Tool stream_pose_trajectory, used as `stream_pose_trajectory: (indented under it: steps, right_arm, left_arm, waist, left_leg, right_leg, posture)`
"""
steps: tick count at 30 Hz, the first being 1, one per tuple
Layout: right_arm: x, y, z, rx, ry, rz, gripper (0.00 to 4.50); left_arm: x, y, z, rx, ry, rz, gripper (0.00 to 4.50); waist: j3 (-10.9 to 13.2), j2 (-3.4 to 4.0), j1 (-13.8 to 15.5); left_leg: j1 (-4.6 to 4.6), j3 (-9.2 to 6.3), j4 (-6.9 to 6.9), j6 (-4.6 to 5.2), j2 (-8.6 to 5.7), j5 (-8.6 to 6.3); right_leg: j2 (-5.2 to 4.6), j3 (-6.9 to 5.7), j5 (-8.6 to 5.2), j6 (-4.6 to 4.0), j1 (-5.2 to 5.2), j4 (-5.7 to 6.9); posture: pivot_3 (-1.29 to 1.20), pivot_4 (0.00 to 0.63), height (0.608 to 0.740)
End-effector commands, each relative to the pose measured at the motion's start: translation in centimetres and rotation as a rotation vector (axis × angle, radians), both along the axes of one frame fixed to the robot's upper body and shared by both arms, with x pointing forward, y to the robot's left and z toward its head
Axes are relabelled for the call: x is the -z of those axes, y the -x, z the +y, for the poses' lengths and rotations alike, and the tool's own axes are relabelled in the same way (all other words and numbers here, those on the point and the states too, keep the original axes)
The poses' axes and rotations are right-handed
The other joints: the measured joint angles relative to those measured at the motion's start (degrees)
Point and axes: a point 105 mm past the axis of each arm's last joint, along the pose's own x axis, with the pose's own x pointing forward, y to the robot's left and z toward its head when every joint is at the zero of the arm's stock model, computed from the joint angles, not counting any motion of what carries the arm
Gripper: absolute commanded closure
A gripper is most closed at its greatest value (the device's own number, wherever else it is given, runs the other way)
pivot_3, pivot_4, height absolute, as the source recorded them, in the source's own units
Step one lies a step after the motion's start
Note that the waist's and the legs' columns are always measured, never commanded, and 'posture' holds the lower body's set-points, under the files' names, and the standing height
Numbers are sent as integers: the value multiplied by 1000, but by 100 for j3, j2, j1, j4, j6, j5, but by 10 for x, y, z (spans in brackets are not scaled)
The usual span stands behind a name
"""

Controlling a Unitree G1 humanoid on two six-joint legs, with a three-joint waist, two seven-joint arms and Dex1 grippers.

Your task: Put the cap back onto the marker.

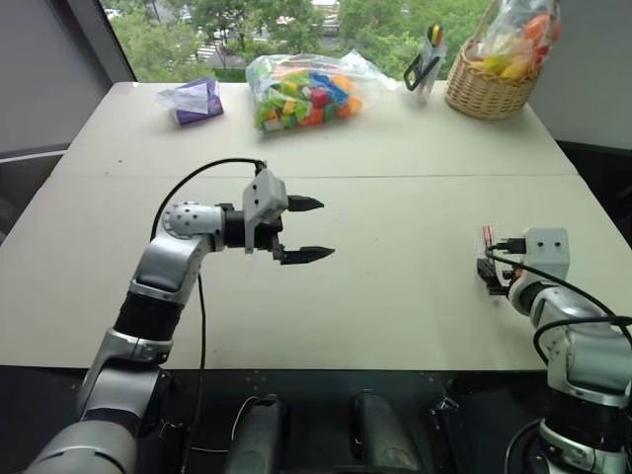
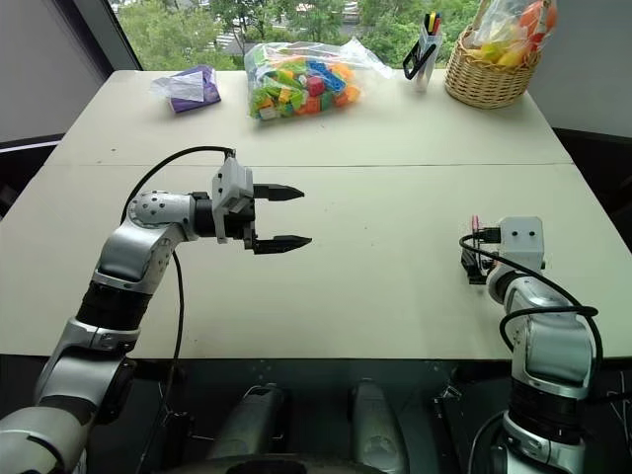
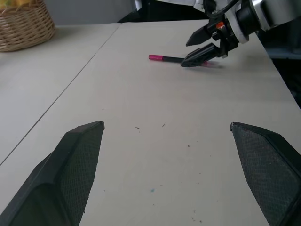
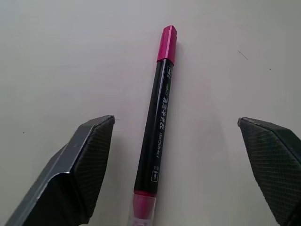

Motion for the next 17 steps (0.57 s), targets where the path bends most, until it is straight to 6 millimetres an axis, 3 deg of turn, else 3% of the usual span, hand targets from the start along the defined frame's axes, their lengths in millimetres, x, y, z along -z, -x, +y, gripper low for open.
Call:
stream_pose_trajectory:
  steps: [1,4,9,17]
  right_arm:
    - [-29,0,-2,-42,76,-78,64]
    - [-56,2,4,-133,167,-109,64]
    - [-98,24,29,-390,285,-88,64]
    - [-133,72,52,-689,387,-14,64]
  left_arm:
    - [-11,5,-4,46,17,-25,0]
    - [-13,7,-3,64,20,-8,0]
    - [-14,6,1,77,17,15,0]
    - [-14,1,1,105,13,50,0]
  waist:
    - [1,1,0]
    - [2,3,0]
    - [2,4,-4]
    - [1,-2,36]
  left_leg:
    - [0,1,0,0,0,0]
    - [0,5,0,0,-1,0]
    - [0,4,-1,1,2,0]
    - [-1,8,3,3,2,-2]
  right_leg:
    - [0,0,0,0,0,0]
    - [-1,5,0,0,0,-1]
    - [3,2,-1,1,0,-3]
    - [0,-15,-1,2,19,-20]
  posture:
    - [0,150,740]
    - [0,150,740]
    - [0,150,740]
    - [0,150,740]
